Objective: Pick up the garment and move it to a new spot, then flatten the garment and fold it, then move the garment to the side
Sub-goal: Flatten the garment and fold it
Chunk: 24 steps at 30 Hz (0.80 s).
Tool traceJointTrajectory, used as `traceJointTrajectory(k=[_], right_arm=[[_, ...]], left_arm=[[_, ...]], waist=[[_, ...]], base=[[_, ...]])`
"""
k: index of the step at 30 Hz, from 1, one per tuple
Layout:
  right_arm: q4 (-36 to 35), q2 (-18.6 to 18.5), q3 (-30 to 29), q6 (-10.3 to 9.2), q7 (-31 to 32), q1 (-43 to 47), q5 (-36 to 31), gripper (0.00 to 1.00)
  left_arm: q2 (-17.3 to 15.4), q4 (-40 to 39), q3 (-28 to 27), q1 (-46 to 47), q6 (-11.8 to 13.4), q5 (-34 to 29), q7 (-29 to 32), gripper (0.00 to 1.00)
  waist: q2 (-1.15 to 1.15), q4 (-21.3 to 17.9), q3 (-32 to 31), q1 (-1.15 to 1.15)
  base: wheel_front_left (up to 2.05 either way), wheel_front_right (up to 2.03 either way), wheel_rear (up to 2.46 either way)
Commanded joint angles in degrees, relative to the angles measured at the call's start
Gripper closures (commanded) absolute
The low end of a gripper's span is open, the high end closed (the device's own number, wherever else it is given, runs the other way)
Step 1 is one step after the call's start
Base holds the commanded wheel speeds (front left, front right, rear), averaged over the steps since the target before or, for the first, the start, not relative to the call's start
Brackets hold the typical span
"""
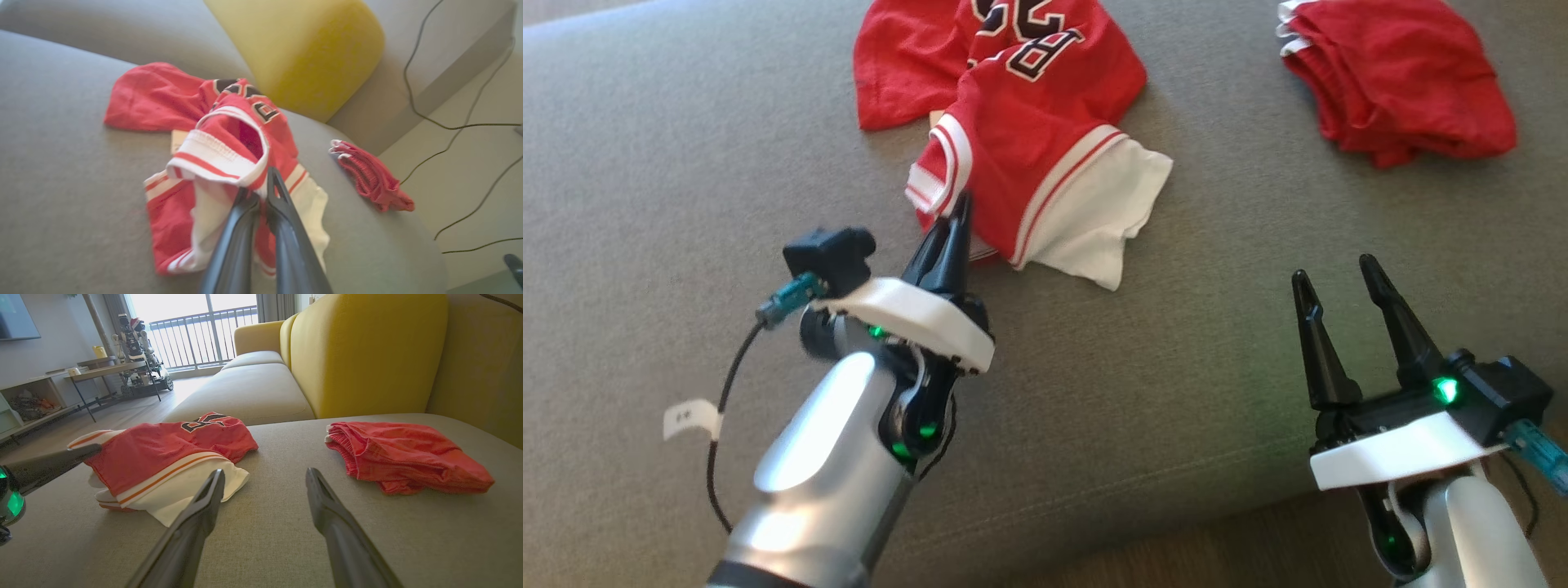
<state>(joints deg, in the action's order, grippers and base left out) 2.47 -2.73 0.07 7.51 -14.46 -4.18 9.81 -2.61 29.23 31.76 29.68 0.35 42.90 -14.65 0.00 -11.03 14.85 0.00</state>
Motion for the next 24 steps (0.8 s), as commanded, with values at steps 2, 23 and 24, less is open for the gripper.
traceJointTrajectory(k=[2, 23, 24], right_arm=[[-1.48, -0.15, 1.55, -0.02, -0.54, -1.9, 0.94, 0.0], [-1.64, -0.15, 2.97, -0.02, -0.54, -1.66, 5.83, 0.0], [-1.77, -0.15, 2.78, -0.02, -0.54, -1.64, 5.78, 0.0]], left_arm=[[-0.27, -4.09, -1.43, 4.91, -1.92, -0.86, -0.34, 1.0], [-1.2, -5.61, -6.95, 48.94, -5.92, 3.17, 12.0, 1.0], [-1.31, -5.48, -7.5, 49.65, -5.88, 3.43, 11.76, 1.0]], waist=[[0.0, -1.32, -1.03, 0.0], [0.0, -9.3, -7.26, 0.0], [0.0, -9.08, -7.35, 0.0]], base=[[0.0, 0.0, 0.0], [0.0, 0.0, 0.0], [0.0, 0.0, 0.0]])
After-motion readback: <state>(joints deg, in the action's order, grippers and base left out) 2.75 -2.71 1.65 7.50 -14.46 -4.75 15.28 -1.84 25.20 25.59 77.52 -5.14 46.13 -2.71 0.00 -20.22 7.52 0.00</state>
